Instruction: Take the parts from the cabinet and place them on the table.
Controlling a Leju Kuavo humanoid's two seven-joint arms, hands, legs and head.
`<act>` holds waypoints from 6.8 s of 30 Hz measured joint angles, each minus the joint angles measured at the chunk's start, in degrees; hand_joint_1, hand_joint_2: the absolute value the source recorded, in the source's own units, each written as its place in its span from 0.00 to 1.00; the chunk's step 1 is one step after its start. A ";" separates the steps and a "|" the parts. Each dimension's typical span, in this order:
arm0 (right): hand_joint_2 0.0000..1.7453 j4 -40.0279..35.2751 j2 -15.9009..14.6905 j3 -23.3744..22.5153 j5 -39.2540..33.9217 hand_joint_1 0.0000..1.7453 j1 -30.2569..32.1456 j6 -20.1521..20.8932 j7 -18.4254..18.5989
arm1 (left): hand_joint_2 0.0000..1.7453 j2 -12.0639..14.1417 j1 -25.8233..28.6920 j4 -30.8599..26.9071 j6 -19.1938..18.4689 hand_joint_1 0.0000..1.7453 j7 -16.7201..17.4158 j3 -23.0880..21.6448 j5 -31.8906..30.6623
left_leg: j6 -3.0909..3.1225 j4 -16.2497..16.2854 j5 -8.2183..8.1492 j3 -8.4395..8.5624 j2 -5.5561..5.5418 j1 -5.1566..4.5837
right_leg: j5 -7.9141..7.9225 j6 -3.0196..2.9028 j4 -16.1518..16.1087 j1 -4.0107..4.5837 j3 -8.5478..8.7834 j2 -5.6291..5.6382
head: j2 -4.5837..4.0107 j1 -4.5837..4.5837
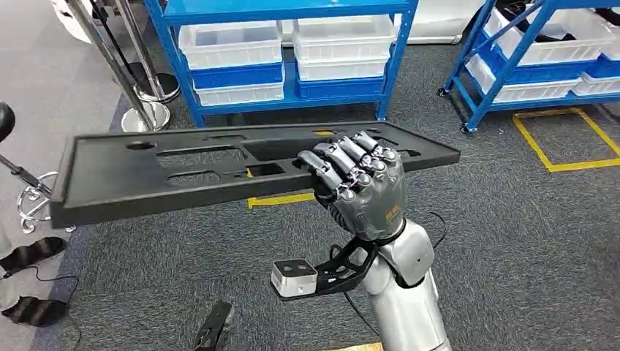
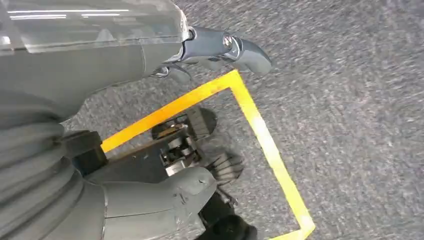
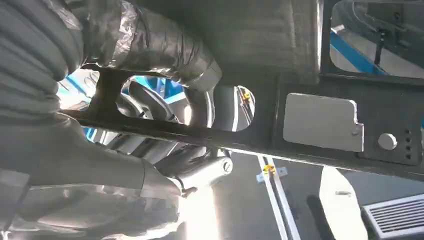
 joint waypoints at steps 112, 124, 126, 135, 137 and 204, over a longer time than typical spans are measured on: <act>1.00 6.40 -2.34 1.03 -6.14 1.00 -1.34 -0.02 0.74 | 1.00 0.39 -1.02 0.00 2.32 0.00 -5.81 0.04 -1.27 | -3.04 4.53 -2.26 -1.28 -4.10 1.25 | 9.20 -1.50 -14.72 -0.25 6.26 5.15 | 0.00 0.26; 1.00 7.76 -2.36 1.11 -6.54 1.00 -2.58 -0.02 0.68 | 1.00 0.57 -1.01 -0.02 2.10 0.00 -5.55 0.90 -0.52 | -0.46 2.36 -1.56 -0.95 1.90 0.43 | 3.87 0.72 -0.06 -0.24 -1.46 0.30 | 0.00 0.50; 1.00 7.87 -2.34 1.11 -6.54 1.00 -2.64 -0.02 0.68 | 1.00 0.50 -1.12 -0.02 2.12 0.00 -5.55 0.92 -0.55 | -0.55 2.36 -1.72 -0.74 3.01 0.35 | 8.30 0.19 -9.16 -0.05 3.74 -0.83 | 0.00 0.50; 1.00 8.09 -1.73 1.16 -6.56 1.00 -3.46 -0.02 -0.22 | 1.00 0.37 -1.12 0.00 2.54 0.00 -5.46 0.98 -0.70 | -2.33 9.71 -7.24 -3.29 0.60 0.27 | 9.61 -2.40 -16.30 0.52 7.08 -0.67 | 0.00 0.44; 1.00 8.35 -1.66 1.16 -6.54 1.00 -3.38 -0.02 -0.22 | 1.00 0.44 -0.76 -0.02 2.56 0.00 -5.42 0.98 -0.74 | -2.60 18.14 -10.40 -7.44 -0.10 0.31 | 9.58 -2.48 -16.18 0.52 7.06 0.80 | 0.00 0.46; 1.00 7.98 -1.70 3.14 -6.56 1.00 -2.03 -0.02 1.88 | 1.00 3.76 1.31 0.00 -4.76 0.00 2.75 2.71 -0.33 | -2.93 5.11 -0.92 -3.28 -4.16 1.30 | 8.63 -1.86 -14.67 0.36 7.43 5.65 | 0.00 0.94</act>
